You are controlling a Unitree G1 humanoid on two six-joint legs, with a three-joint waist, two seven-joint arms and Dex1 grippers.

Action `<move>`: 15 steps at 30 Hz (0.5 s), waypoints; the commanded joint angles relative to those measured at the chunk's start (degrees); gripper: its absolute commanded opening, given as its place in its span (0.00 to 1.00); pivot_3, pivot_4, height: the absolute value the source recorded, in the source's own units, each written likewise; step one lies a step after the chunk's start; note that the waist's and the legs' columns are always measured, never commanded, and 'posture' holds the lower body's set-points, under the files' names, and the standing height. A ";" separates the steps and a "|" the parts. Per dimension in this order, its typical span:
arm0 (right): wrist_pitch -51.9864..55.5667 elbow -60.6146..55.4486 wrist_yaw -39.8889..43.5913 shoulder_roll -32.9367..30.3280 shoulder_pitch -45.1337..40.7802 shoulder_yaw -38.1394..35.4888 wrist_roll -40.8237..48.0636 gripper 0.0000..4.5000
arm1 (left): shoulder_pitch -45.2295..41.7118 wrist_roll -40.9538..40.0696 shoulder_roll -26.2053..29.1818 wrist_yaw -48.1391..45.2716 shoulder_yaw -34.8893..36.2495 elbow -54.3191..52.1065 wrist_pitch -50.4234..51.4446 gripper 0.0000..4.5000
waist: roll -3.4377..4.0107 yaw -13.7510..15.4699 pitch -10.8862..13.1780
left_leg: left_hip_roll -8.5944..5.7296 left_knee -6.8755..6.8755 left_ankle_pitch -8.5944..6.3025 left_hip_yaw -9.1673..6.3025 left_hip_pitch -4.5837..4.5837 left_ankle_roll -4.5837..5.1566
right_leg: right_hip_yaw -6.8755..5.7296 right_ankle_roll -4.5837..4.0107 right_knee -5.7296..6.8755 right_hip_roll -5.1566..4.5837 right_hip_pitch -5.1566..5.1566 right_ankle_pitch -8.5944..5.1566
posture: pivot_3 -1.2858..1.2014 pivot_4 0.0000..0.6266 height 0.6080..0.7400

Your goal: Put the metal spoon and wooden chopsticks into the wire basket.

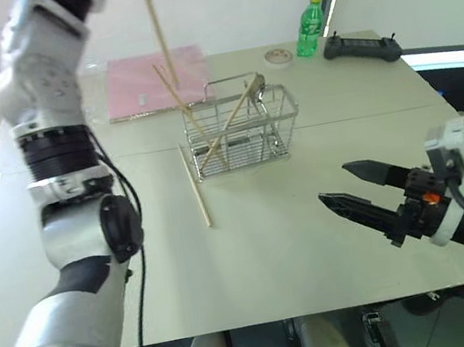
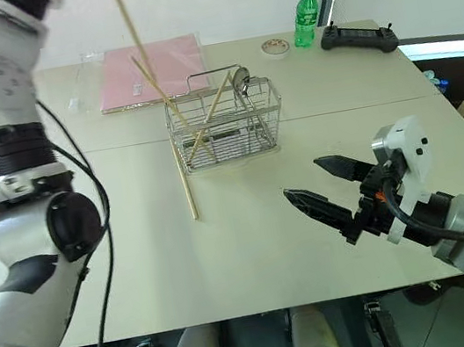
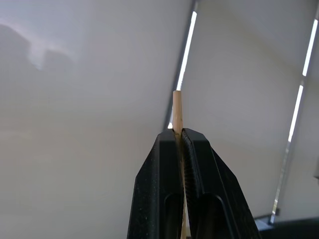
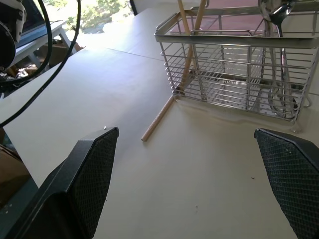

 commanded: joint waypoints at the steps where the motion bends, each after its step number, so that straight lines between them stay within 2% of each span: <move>1: -2.79 -3.11 -2.03 1.28 1.42 -1.80 1.46 1.00 | 2.23 2.43 -1.40 -2.16 -2.98 3.63 -3.71 0.01 | 0.02 -0.04 -0.01 | 0.00 0.01 0.00 0.02 0.00 0.01 | 0.01 0.00 -0.01 0.00 0.00 0.00 | 0.52 0.24 0.86; 6: -5.20 -6.26 -4.60 2.61 5.70 -3.55 1.86 1.00 | 2.36 6.15 -4.64 -3.78 -5.36 10.49 -14.45 0.01 | -0.01 0.15 0.03 | 0.00 -0.01 -0.07 -0.03 -0.11 0.12 | 0.00 -0.01 0.06 0.04 -0.10 0.01 | 0.52 0.24 0.86; 11: -7.63 -7.27 -5.92 2.78 8.06 -4.70 2.83 1.00 | 4.11 6.87 -8.60 -4.72 -5.74 12.21 -22.69 0.01 | 0.00 0.27 0.02 | -0.02 0.00 -0.20 -0.01 -0.25 0.35 | 0.01 -0.01 -0.14 0.02 -0.11 0.00 | 0.52 0.24 0.86; 13: -8.27 -6.84 -6.36 2.40 8.00 -4.45 2.89 1.00 | 5.51 5.92 -10.02 -4.67 -5.59 11.77 -22.25 0.16 | 0.01 0.21 0.01 | -0.03 0.01 -0.23 -0.01 -0.23 0.41 | 0.01 -0.01 -0.20 0.02 -0.06 0.00 | 0.52 0.24 0.86; 15: -8.64 -6.54 -6.59 2.09 8.12 -4.40 2.75 1.00 | 6.38 5.53 -10.64 -4.30 -5.49 11.12 -21.65 0.34 | 0.02 0.13 0.01 | -0.03 0.05 -0.27 0.00 -0.12 0.47 | 0.01 -0.01 -0.20 0.02 0.04 0.00 | 0.52 0.24 0.86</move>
